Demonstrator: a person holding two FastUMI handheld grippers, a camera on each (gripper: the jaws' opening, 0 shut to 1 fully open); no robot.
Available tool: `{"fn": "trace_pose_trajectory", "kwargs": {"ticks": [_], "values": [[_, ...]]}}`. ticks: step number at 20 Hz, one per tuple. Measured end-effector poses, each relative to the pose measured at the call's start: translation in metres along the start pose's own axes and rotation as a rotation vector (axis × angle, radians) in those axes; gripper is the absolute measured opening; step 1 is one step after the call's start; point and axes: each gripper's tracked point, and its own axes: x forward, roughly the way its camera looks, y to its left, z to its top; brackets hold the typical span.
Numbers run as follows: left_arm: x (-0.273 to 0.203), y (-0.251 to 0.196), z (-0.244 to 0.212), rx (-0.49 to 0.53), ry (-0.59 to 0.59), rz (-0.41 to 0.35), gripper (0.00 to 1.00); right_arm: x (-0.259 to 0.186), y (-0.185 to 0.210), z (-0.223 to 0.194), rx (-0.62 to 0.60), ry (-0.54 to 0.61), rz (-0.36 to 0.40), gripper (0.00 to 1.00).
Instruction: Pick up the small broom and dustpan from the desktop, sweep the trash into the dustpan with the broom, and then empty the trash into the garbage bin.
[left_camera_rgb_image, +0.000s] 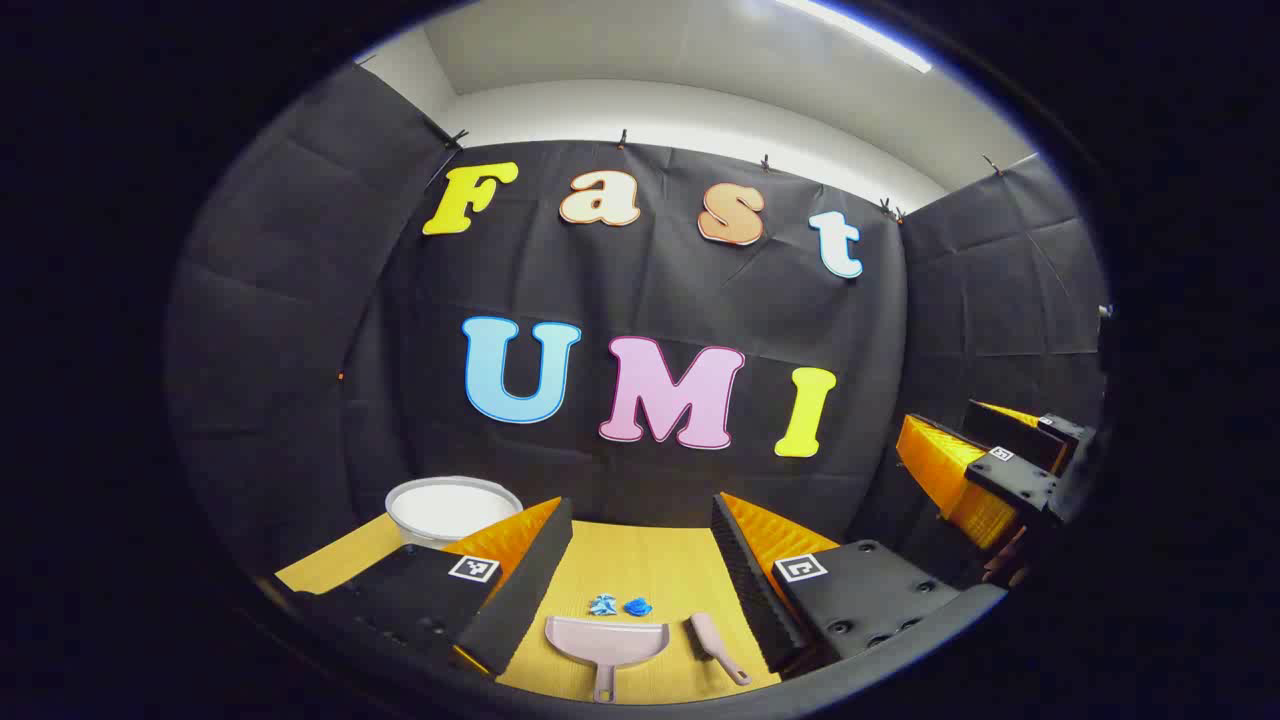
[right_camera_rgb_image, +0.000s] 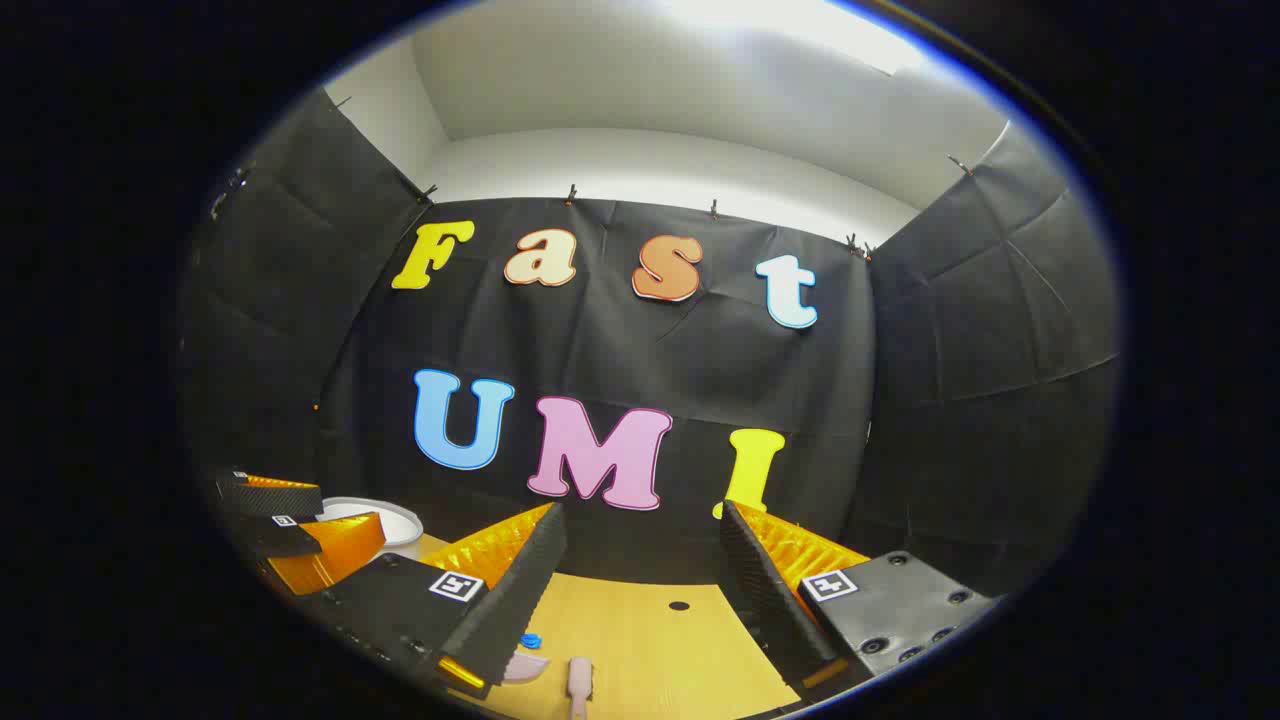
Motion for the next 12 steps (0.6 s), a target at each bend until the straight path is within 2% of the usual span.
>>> {"fn": "trace_pose_trajectory", "kwargs": {"ticks": [2,3,7,8,10,12], "values": [[0.001,0.004,-0.003,0.02,0.019,0.008,0.8,0.0,0.004,-0.003,-0.004,0.012,0.004,0.98],[0.002,0.007,-0.002,0.023,0.016,0.007,0.82,0.001,0.004,-0.005,-0.007,0.016,0.004,0.98],[0.007,0.011,-0.001,0.029,0.012,0.0,0.82,0.004,0.017,-0.014,-0.002,0.038,0.02,0.98],[0.008,0.011,-0.005,0.03,0.019,-0.003,0.8,0.006,0.018,-0.014,0.003,0.041,0.024,0.98],[0.012,0.01,-0.013,0.03,0.043,-0.016,0.85,0.008,0.021,-0.017,0.017,0.047,0.028,0.98],[0.015,0.009,-0.025,0.032,0.079,-0.03,0.82,0.011,0.023,-0.022,0.025,0.062,0.037,0.98]]}}
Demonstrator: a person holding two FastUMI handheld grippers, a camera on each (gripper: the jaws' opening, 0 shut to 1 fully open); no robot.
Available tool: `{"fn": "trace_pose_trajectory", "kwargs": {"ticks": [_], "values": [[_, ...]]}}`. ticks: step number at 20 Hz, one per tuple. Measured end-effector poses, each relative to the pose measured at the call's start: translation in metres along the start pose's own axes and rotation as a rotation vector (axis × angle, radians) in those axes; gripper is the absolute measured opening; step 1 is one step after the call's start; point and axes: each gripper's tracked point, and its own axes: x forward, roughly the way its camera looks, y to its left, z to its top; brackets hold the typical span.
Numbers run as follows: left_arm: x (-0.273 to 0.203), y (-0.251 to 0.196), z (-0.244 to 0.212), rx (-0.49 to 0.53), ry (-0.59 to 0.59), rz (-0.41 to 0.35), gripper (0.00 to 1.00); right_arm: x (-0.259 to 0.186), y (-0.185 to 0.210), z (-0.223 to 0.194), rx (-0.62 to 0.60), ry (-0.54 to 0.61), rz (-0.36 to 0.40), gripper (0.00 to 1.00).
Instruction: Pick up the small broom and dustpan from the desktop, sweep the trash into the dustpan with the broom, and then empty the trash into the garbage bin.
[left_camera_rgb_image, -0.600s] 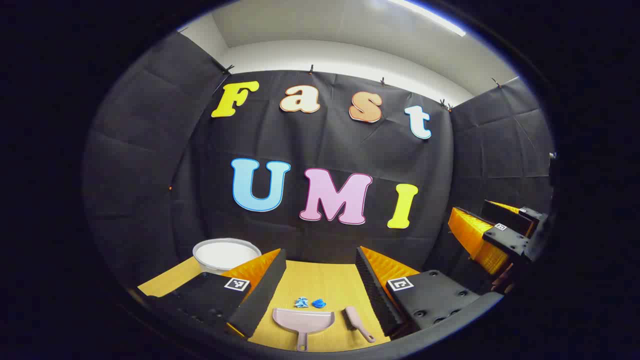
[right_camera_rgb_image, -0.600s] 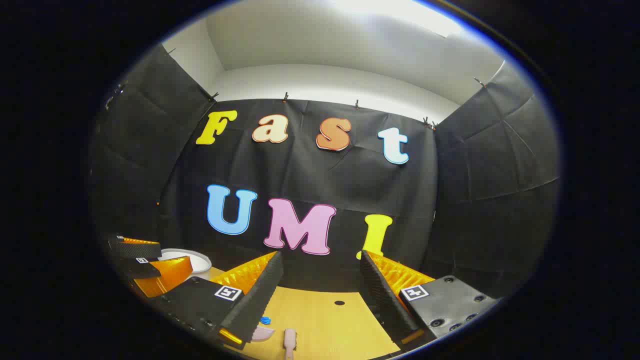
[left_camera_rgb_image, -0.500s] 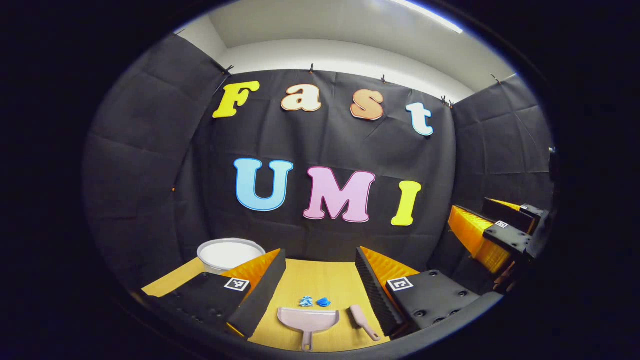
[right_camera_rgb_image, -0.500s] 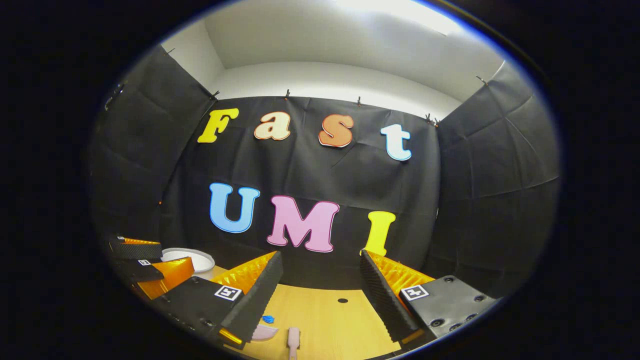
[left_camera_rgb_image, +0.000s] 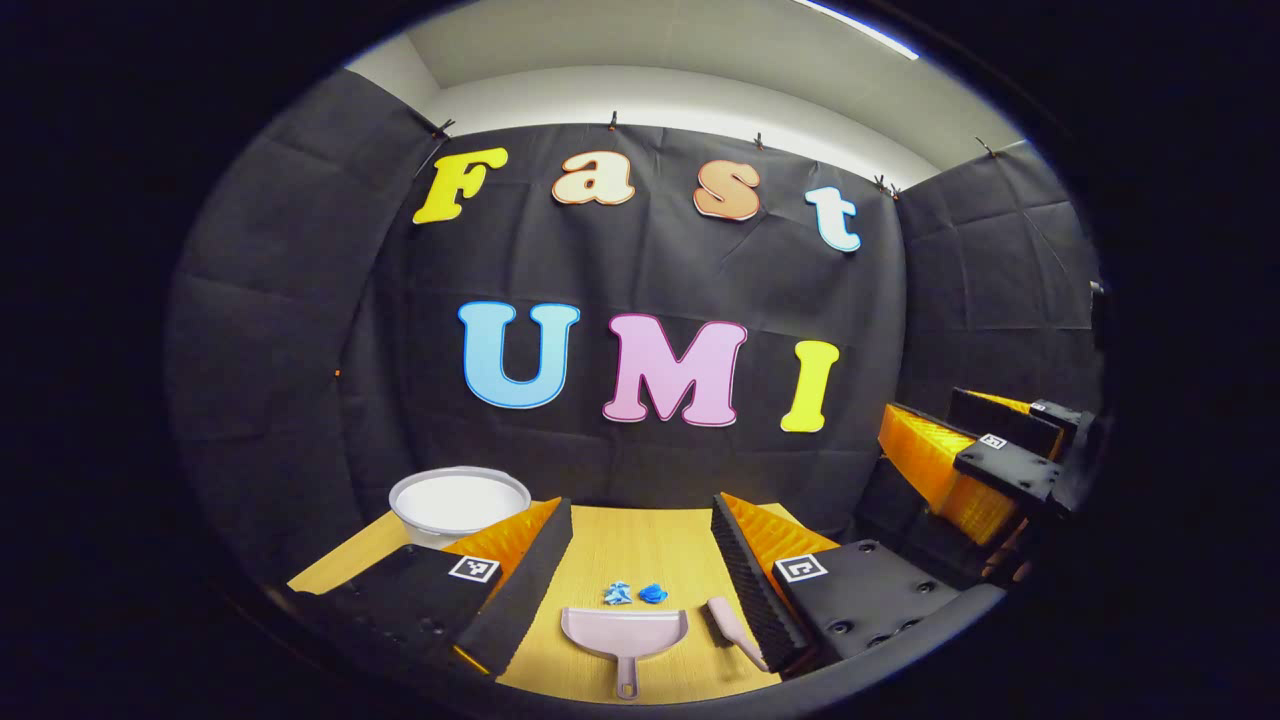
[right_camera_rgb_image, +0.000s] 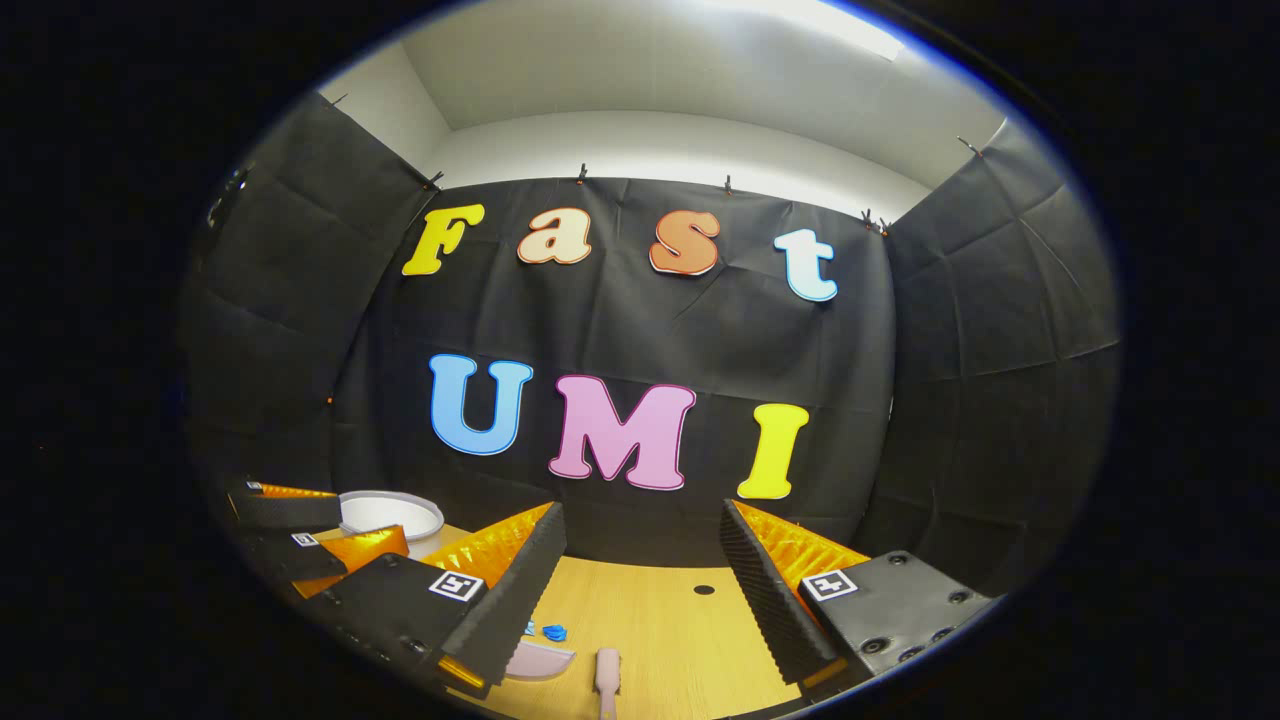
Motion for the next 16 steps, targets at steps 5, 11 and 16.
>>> {"fn": "trace_pose_trajectory", "kwargs": {"ticks": [5,11,16], "values": [[0.01,0.003,-0.018,-0.045,0.082,0.005,0.82,0.008,-0.003,-0.012,0.0,0.036,0.013,0.99],[0.012,-0.004,-0.002,-0.047,0.011,-0.008,0.83,0.013,-0.009,-0.013,-0.016,0.032,0.013,0.99],[0.009,-0.006,0.015,-0.031,-0.073,-0.006,0.82,0.013,-0.011,-0.005,-0.035,-0.006,0.008,0.99]]}}
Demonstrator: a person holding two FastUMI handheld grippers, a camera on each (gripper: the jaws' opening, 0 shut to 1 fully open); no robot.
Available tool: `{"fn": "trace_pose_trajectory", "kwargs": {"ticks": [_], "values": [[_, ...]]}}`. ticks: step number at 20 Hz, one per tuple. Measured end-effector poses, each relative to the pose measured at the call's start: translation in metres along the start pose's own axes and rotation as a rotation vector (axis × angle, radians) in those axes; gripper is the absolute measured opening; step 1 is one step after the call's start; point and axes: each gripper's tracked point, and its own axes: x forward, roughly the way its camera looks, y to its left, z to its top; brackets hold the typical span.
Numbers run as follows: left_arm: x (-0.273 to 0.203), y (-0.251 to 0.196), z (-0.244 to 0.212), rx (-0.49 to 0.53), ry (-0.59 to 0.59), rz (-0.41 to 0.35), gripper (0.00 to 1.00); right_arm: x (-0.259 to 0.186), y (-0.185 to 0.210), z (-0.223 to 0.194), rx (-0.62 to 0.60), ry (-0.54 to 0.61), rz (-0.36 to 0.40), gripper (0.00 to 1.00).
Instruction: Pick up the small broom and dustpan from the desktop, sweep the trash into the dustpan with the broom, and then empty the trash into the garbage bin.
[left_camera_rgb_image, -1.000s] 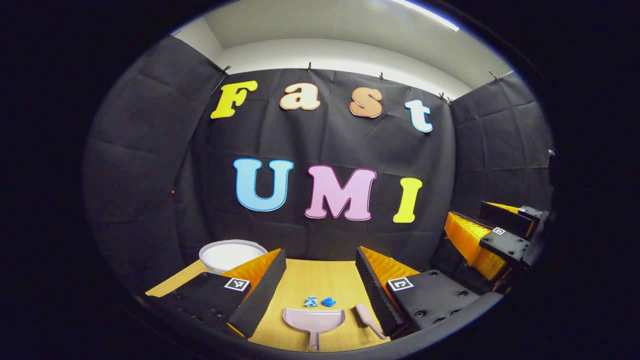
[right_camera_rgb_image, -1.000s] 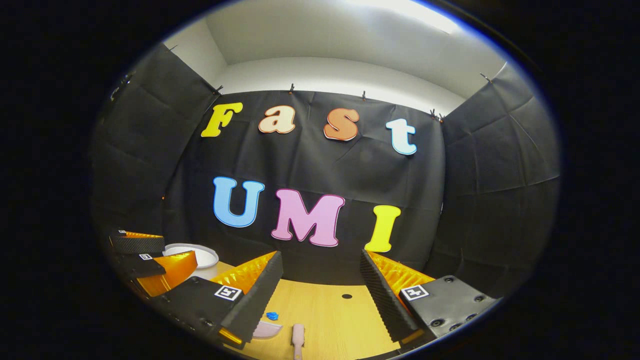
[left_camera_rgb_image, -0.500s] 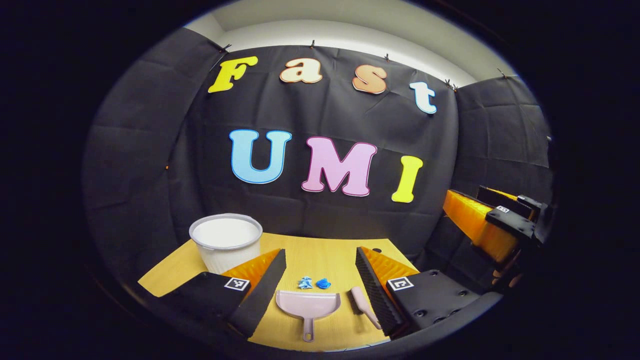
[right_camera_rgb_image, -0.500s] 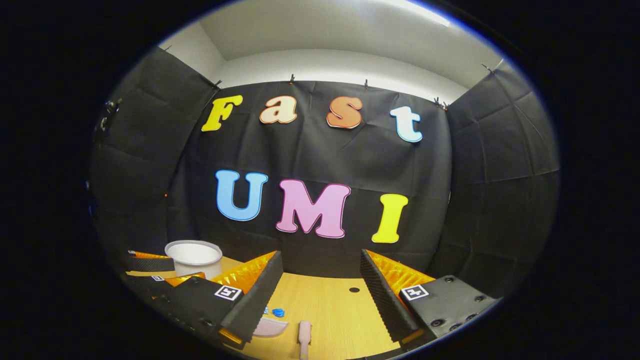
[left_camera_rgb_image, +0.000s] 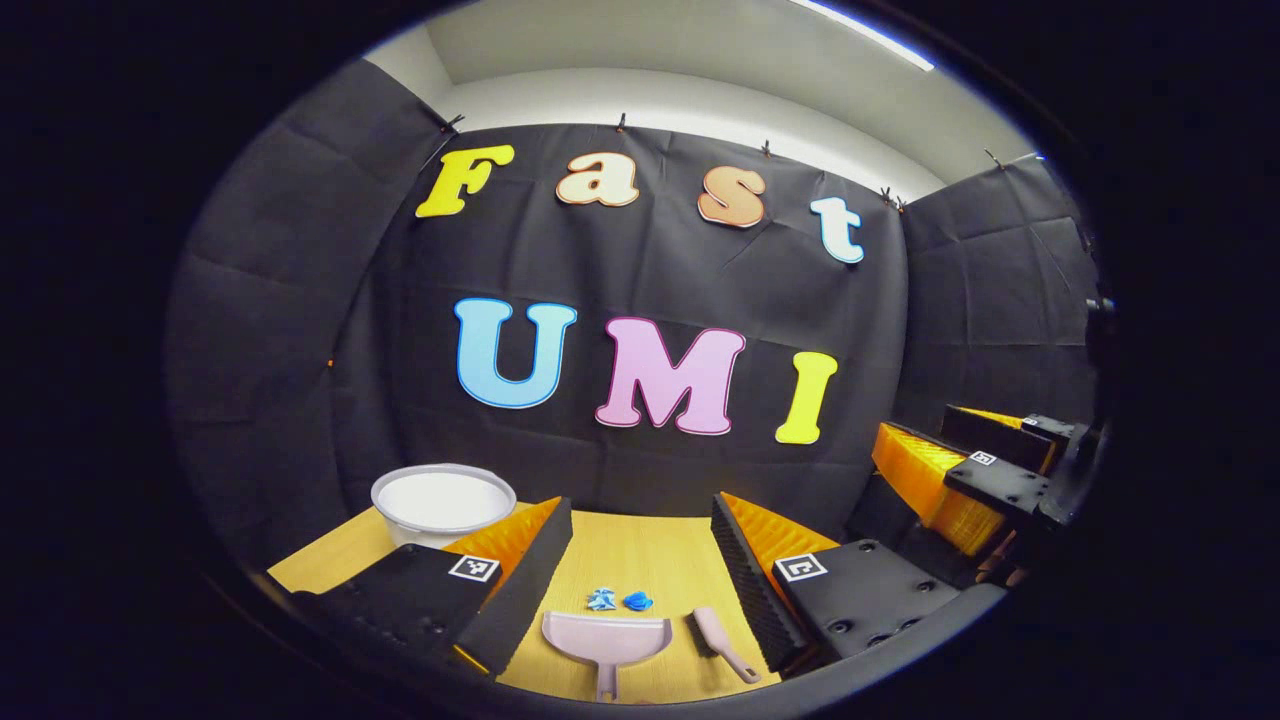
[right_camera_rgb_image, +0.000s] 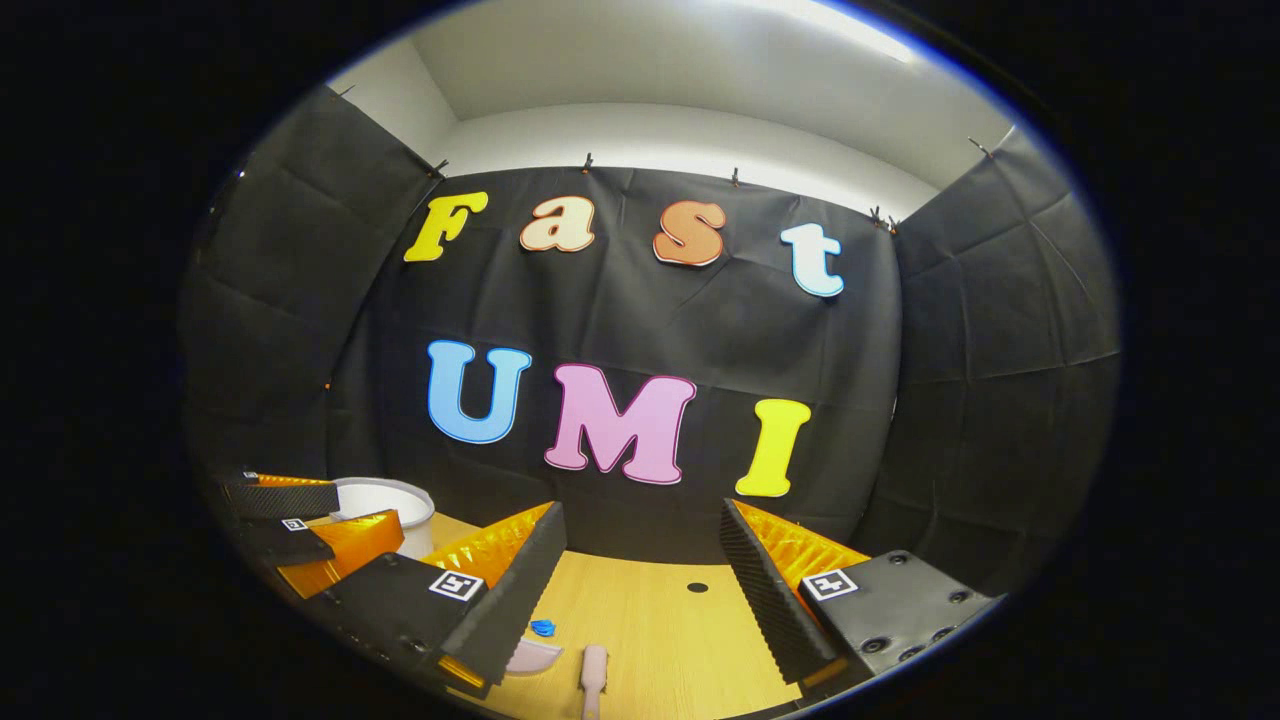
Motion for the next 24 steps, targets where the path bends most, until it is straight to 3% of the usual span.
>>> {"fn": "trace_pose_trajectory", "kwargs": {"ticks": [3,7,24], "values": [[0.004,-0.003,-0.003,0.033,0.006,-0.013,0.82,0.001,0.005,-0.006,0.003,0.01,0.008,0.98],[0.007,-0.002,-0.02,0.014,0.072,-0.031,0.82,0.0,0.009,-0.006,0.01,0.008,0.01,0.99],[0.017,0.016,-0.039,0.007,0.153,-0.038,0.82,0.018,0.042,-0.025,0.014,0.043,0.044,0.98]]}}
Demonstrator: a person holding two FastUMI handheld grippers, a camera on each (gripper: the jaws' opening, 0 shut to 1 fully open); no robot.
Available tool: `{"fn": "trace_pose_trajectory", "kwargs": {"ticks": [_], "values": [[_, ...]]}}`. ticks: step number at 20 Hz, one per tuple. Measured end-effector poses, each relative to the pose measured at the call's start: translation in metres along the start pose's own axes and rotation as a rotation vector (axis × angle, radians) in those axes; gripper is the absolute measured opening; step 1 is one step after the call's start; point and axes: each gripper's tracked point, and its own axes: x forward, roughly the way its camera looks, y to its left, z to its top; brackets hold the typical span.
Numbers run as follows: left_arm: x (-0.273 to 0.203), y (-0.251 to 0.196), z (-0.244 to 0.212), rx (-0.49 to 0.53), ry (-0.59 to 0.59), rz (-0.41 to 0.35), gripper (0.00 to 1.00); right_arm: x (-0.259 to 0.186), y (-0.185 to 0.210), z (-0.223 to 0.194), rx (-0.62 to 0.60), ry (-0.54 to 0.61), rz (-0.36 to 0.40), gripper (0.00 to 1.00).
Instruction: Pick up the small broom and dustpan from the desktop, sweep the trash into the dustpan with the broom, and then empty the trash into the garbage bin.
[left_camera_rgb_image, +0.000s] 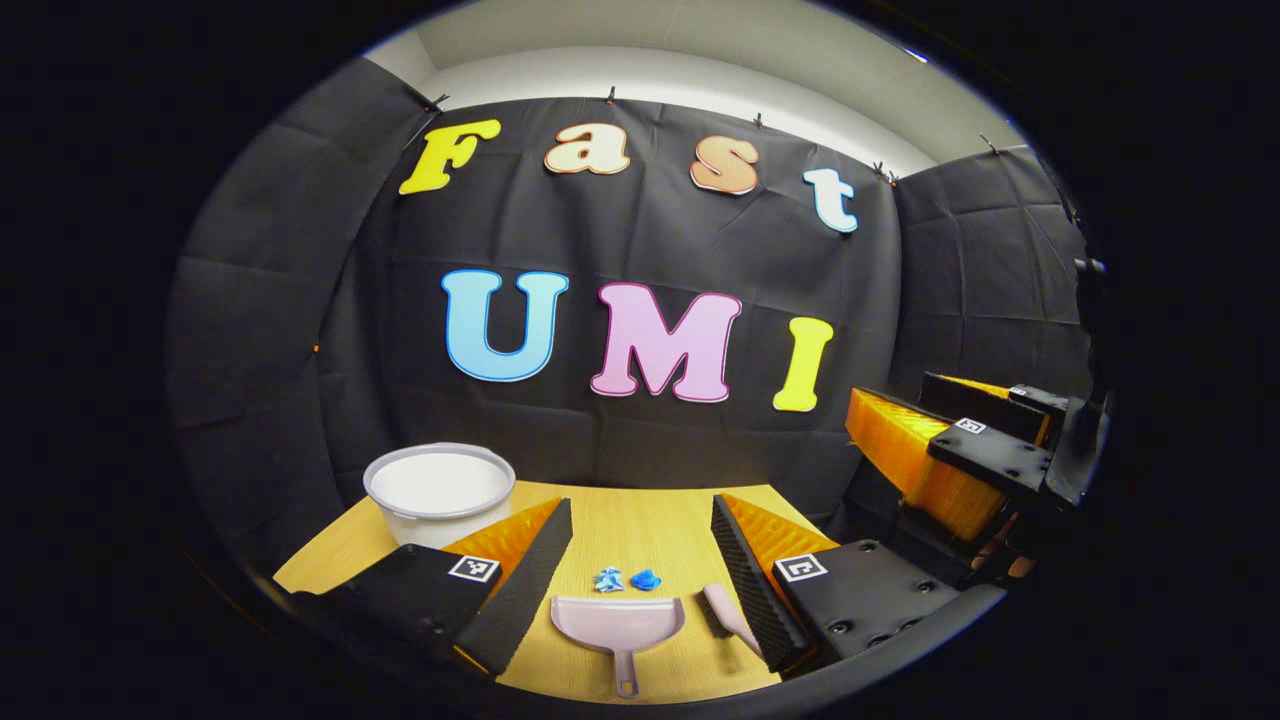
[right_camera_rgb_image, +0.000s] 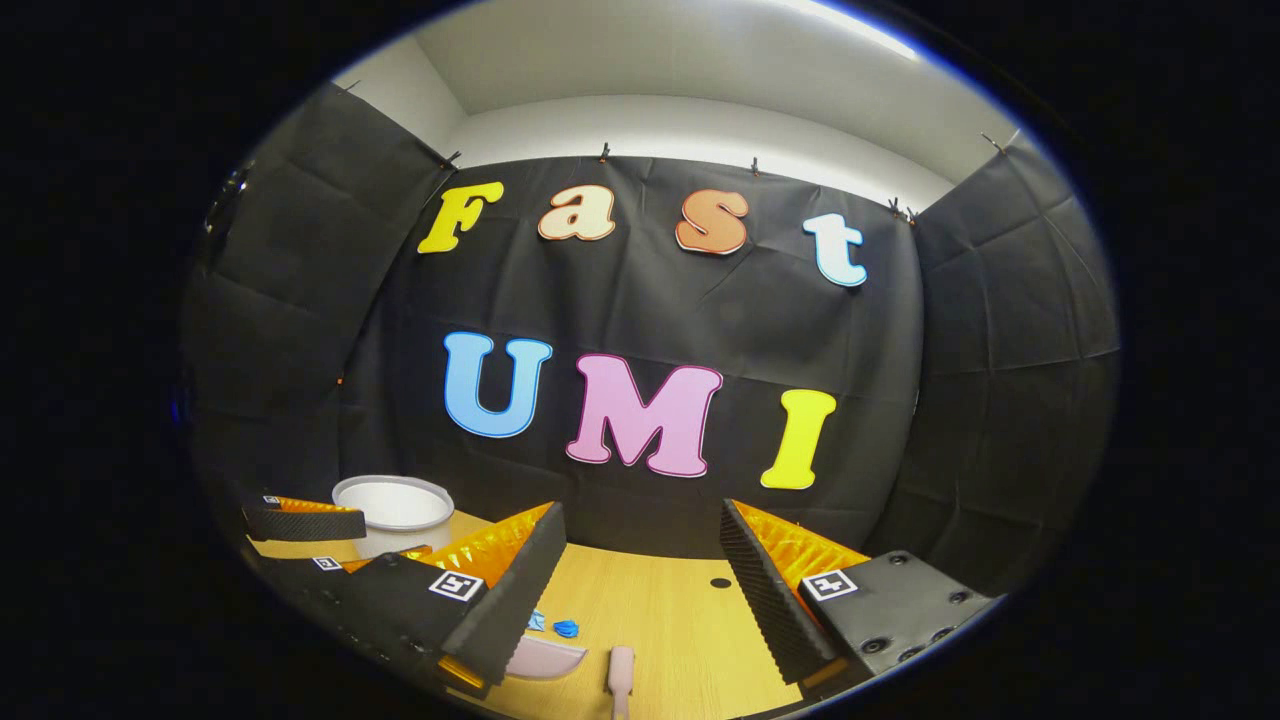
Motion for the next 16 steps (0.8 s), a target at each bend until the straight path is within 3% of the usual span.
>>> {"fn": "trace_pose_trajectory", "kwargs": {"ticks": [2,6,12,14,15,16], "values": [[0.005,-0.01,-0.021,-0.061,0.103,-0.057,0.82,0.009,0.004,-0.014,0.057,0.035,0.022,0.98],[0.03,0.01,-0.079,-0.031,0.332,-0.028,0.82,0.037,-0.004,-0.087,0.156,0.256,0.004,0.97],[0.042,0.007,-0.157,-0.172,0.876,-0.006,0.85,0.035,0.001,-0.265,0.281,0.883,0.039,0.99],[0.043,0.008,-0.162,-0.194,1.017,0.0,0.85,0.013,0.0,-0.311,0.274,1.085,0.06,0.99],[0.046,0.012,-0.156,-0.192,1.078,0.004,0.85,-0.001,0.001,-0.333,0.271,1.17,0.076,0.92],[0.051,0.012,-0.151,-0.188,1.129,-0.002,0.85,-0.009,0.0,-0.347,0.253,1.237,0.096,0.98]]}}
